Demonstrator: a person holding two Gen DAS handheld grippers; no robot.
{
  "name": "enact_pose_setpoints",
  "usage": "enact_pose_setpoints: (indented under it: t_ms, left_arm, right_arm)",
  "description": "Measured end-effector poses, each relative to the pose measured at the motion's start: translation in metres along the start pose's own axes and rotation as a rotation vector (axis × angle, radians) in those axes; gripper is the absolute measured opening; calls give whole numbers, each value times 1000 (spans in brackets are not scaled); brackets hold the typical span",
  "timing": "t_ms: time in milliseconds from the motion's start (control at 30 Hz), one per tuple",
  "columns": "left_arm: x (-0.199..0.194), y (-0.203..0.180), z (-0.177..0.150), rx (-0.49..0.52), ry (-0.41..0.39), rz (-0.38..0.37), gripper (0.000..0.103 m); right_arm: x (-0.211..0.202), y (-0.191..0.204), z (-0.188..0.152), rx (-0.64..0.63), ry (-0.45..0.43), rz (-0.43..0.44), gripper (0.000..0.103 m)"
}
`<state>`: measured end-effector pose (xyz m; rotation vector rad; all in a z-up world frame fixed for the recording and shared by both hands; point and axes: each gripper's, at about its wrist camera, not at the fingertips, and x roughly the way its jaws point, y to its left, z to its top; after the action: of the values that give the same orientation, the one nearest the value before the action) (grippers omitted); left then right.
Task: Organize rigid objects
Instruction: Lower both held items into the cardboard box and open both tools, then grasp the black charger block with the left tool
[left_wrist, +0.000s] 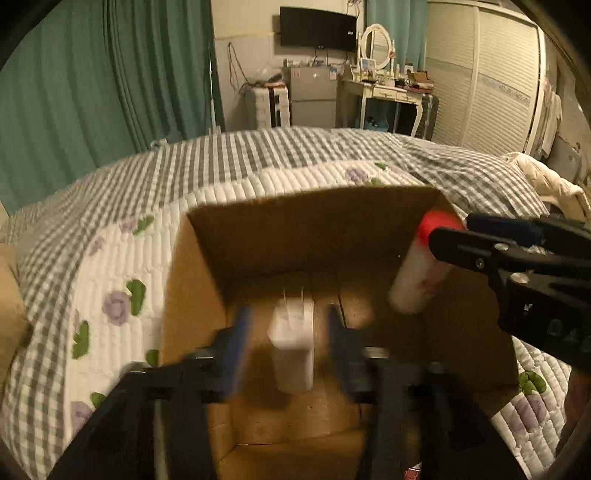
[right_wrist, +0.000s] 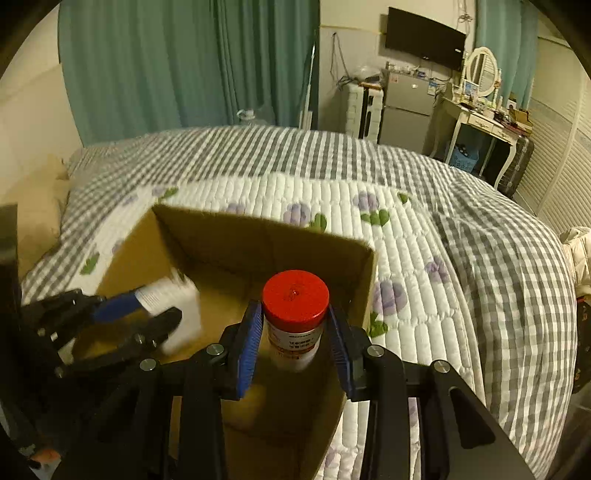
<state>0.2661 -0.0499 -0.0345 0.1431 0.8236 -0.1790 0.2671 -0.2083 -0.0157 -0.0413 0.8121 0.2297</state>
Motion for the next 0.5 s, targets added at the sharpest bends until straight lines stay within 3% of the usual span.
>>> enact_pose_setpoints:
  t_ms: [33, 67, 167, 233, 367, 500]
  left_arm:
    - [-5, 2, 0, -1, -18, 6, 75]
    - [-14, 2, -1, 0, -42, 8, 75]
    - [-35, 4, -5, -4, -49, 20, 78]
    - [-51, 7, -14, -21, -58, 31, 93]
    - [-89, 11, -47, -53, -70, 55, 96]
    - [-116, 9, -90, -80, -53, 101, 97]
  right_arm:
    - [-6, 0, 2, 0, -17, -3, 61]
    - [-15, 0, 4, -3, -36, -5, 65]
    - [-50, 0, 3, -34, -78, 8, 68]
    - [-71, 0, -3, -58, -95, 13, 77]
    - [-118, 2, -31, -118, -124, 29, 88]
    - [-144, 4, -70, -148, -95, 59, 93]
